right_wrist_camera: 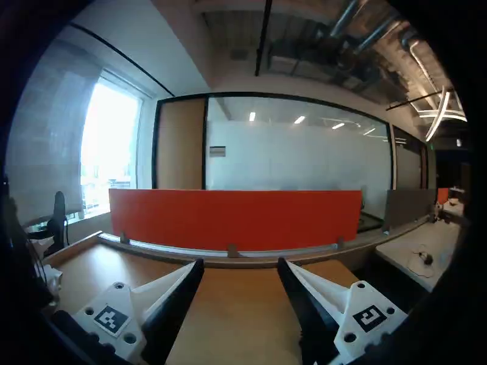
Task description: Fold towel
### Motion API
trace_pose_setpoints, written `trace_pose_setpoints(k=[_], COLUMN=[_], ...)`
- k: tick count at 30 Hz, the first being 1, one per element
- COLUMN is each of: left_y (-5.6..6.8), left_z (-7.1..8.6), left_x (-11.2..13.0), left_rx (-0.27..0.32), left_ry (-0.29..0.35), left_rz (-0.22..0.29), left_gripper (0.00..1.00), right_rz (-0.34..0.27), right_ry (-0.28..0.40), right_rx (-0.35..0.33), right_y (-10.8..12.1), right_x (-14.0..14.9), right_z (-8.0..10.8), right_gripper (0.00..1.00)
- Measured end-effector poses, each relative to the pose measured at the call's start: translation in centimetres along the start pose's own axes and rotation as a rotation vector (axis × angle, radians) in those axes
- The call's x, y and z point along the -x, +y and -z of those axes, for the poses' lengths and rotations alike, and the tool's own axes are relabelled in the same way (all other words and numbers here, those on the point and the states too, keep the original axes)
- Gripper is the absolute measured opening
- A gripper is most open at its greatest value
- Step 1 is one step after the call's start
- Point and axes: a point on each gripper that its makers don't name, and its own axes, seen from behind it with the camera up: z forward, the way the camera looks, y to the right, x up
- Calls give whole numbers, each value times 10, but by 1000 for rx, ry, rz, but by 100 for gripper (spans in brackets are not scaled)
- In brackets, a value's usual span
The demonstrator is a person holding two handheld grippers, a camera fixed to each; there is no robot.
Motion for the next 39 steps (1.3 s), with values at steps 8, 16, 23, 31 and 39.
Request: trace_pose_setpoints(k=[8,16,23,31,39], left_y=[-10,-17,-18,-16,-13], left_z=[2,4,5,1,-2], left_x=[41,80,112,137,154], left_rx=[-19,-36,-44,-47,-47], left_ry=[20,41,42,45,45], left_rz=[-4,-10,-9,-8,-11], left_gripper=[79,79,79,79,79], right_rz=[5,30,47,54,61], right_ry=[-3,-5,-5,-3,-10], right_rx=[-1,-8,-14,-12,-7], right_y=[-11,-20,-25,-25,-18], right_x=[18,41,56,69,85], right_z=[4,3,0,-2,-4], right_gripper=[94,93,94,94,94])
